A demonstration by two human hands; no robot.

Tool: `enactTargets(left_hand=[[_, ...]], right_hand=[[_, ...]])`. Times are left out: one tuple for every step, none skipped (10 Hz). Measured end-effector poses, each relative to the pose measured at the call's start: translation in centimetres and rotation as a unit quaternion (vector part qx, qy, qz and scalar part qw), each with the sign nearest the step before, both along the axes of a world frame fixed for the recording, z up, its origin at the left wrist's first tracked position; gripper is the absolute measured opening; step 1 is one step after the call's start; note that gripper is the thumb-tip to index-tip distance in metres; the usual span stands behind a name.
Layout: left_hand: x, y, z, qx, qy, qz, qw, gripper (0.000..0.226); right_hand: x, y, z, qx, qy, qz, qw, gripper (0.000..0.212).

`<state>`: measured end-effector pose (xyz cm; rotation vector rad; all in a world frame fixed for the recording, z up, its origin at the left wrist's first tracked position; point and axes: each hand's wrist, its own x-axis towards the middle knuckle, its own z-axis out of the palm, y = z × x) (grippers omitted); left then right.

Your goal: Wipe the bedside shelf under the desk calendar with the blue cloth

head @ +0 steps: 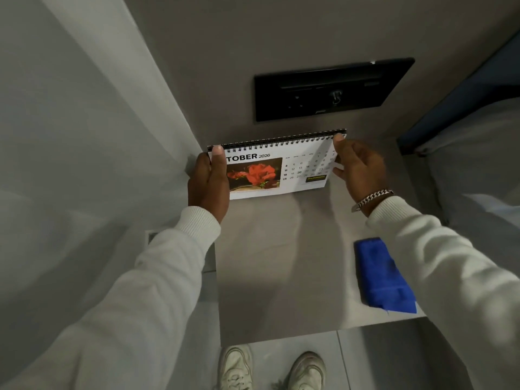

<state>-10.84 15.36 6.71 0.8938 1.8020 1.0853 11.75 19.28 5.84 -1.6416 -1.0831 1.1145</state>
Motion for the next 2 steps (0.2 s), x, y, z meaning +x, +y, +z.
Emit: enactTargets(left_hand=[[-0.3, 0.3, 0.2, -0.047, 0.07, -0.02, 0.996, 0.037], [-0.4, -0.6, 1.7, -0.067, 0.158, -0.032, 0.985, 0.025]], right_hand=[[-0.3, -0.1, 0.8, -0.009, -0.009, 0.001, 1.0, 0.028], [0.0, -1.2, 4.3, 0.007, -0.004, -0.026, 1.0, 0.036]])
